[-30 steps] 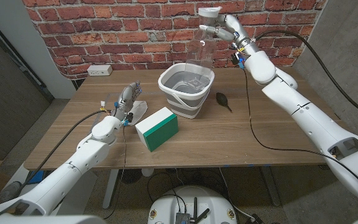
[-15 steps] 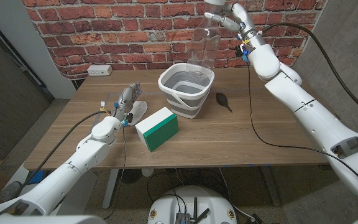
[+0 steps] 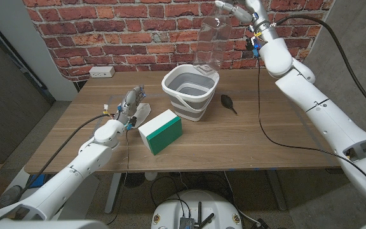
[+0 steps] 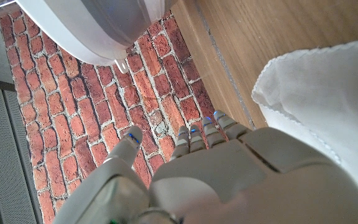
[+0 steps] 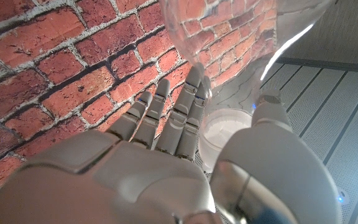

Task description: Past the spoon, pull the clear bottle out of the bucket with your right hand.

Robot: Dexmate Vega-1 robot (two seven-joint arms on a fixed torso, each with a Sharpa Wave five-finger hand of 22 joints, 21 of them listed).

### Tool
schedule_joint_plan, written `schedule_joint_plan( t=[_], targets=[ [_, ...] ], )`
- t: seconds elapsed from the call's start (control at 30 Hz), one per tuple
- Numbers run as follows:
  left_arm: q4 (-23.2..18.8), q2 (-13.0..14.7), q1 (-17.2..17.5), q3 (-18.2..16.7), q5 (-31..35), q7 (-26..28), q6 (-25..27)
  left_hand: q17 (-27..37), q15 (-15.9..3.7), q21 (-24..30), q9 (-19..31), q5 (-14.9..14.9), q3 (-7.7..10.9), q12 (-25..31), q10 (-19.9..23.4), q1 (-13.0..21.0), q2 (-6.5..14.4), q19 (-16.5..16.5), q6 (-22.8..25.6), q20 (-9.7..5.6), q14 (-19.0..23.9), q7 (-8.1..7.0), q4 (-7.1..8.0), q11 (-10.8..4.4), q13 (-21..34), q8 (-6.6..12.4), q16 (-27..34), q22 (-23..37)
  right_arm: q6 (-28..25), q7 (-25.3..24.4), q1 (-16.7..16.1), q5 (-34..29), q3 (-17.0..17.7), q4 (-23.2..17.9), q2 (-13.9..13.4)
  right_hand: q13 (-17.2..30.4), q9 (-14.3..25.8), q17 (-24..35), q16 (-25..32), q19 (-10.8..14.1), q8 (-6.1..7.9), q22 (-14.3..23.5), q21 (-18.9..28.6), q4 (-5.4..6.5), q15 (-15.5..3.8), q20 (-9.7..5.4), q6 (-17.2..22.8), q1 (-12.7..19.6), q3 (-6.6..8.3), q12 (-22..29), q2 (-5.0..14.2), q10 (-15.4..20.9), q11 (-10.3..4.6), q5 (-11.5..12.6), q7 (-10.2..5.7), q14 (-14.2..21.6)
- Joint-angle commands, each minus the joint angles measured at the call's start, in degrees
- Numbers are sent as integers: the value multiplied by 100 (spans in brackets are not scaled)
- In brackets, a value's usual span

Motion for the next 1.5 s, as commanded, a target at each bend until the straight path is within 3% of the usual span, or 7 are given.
schedule_joint_plan(
  t=[0.03, 0.87, 1.5],
  targets=[
    [47, 13, -95, 28, -12, -65, 67, 15, -2, 9, 16, -3, 19, 19, 10, 8, 336, 73, 43, -199, 25, 28, -17, 9, 25, 10, -16, 11, -239, -188, -184, -59, 230, -319, -164, 28, 5, -2, 35, 59, 28, 17, 0, -8, -892, 19, 95, 219, 39, -30, 246, 397, -373, -5, -55, 50],
    [219, 22, -315, 38, -20, -155, 126, 14, -3, 5, 16, -6, 31, 17, 15, 7, 338, 73, 47, -195, 32, 25, -36, 0, 25, 6, -15, 11, -1020, -437, -569, -124, 681, -825, -606, 78, -13, -17, 59, 104, 59, 17, -7, -28, -895, 18, 122, 257, 50, -55, 270, 461, -372, -26, -80, 131],
    [165, 4, -243, -60, -113, -91, 57, 12, 2, 5, 16, -9, 36, 16, 18, 10, 326, 80, 54, -193, 34, 21, -64, 11, 25, 6, -18, 11, -1384, -660, -1070, -55, 1046, -917, -977, 116, -25, -26, 56, 122, 50, 17, -14, -38, -888, 11, 69, 274, 44, -92, 263, 427, -368, -39, -73, 144]
  ],
)
